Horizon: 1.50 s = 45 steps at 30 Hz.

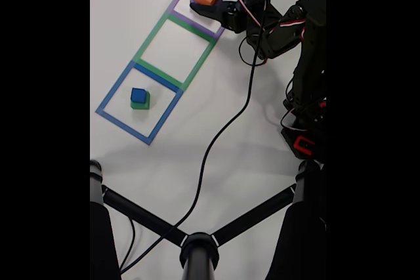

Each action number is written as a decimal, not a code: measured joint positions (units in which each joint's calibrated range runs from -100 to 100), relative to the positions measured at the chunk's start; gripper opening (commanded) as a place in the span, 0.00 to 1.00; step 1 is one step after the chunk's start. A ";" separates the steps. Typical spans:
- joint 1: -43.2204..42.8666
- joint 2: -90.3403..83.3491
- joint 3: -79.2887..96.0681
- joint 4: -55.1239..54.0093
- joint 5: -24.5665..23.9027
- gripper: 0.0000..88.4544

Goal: Tower of hanoi

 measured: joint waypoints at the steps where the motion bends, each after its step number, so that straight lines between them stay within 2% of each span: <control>1: -0.33 0.00 0.00 0.00 0.00 0.42; 9: -1.64 1.10 -0.96 -0.72 0.00 0.39; 34: -2.29 2.70 -1.57 -2.01 0.20 0.17; 45: -2.29 2.70 -1.57 -2.01 0.20 0.13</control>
